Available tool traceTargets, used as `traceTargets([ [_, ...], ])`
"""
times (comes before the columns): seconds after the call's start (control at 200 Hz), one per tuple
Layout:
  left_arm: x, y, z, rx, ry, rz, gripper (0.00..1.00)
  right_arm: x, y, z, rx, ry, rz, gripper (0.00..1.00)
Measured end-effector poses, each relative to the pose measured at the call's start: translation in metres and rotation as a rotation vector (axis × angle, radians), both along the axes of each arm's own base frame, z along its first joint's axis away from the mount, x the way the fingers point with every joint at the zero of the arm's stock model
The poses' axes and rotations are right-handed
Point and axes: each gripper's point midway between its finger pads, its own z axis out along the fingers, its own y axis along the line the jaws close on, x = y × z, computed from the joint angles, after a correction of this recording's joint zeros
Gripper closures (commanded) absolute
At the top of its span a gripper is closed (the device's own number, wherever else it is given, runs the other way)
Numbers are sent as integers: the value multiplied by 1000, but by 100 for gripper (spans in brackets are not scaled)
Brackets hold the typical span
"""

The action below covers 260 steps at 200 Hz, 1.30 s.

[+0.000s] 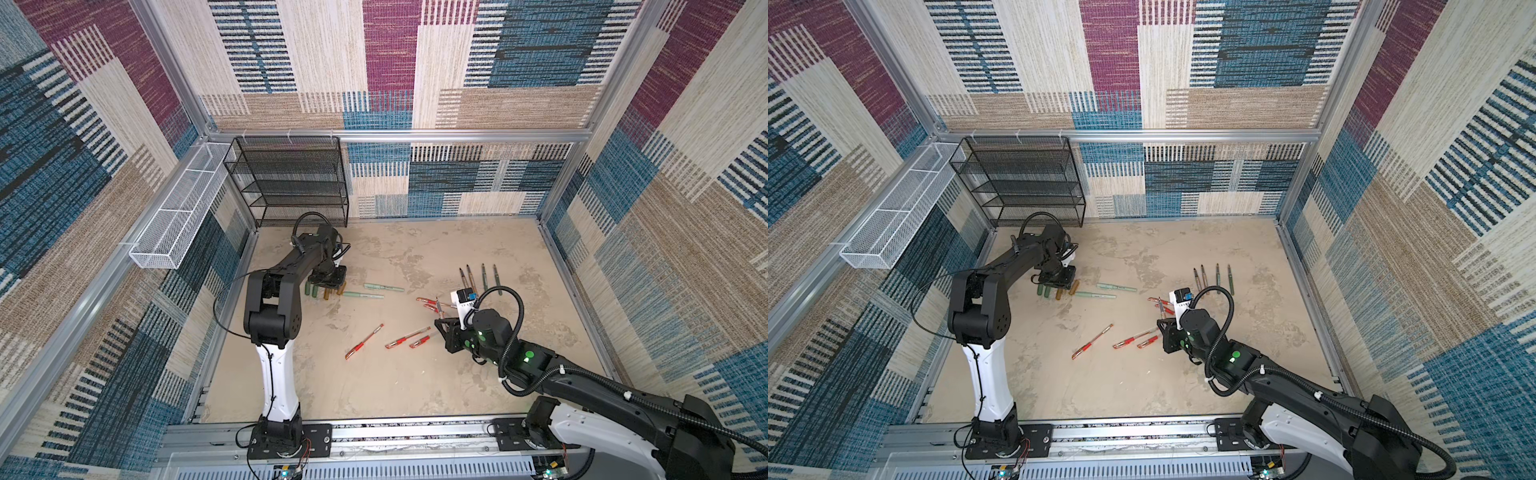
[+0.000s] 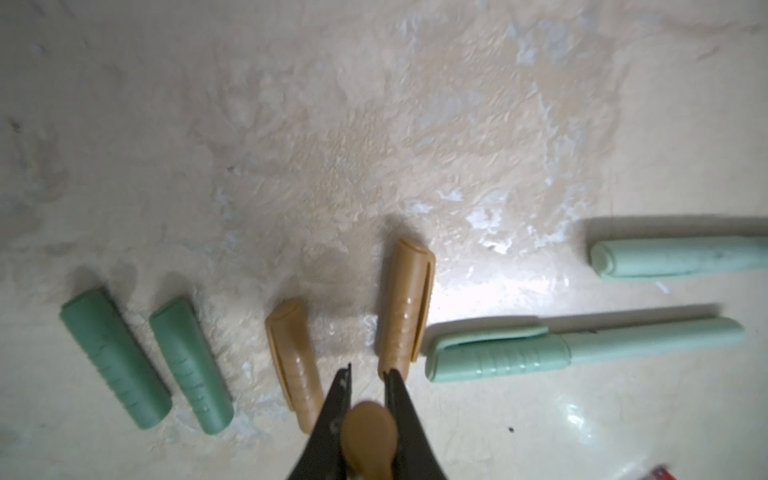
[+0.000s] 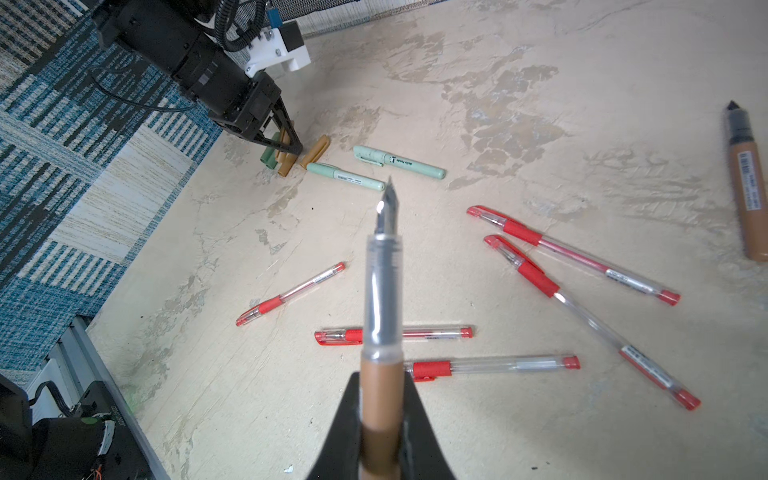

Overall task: Open the pen caps
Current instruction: 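Lower the tan cap beside the other caps while the right gripper carries the pen away, then stand the uncapped tan pen beside the upright pens and open right gripper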

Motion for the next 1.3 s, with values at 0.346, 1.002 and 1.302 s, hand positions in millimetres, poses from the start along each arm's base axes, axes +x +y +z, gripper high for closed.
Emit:
traceTargets([
  [0.346,-2,0,9,-9,-24,14,72,4,2,5,-2,-7,-4,97],
  [1.002,-54,-6,99,-129,-264,-7,45,64,-25,19,-92,1,-105,97],
  [1.302,-110,-8,132,-212,-460,-57,26,120,-41,-3,-161,95,-121,95],
])
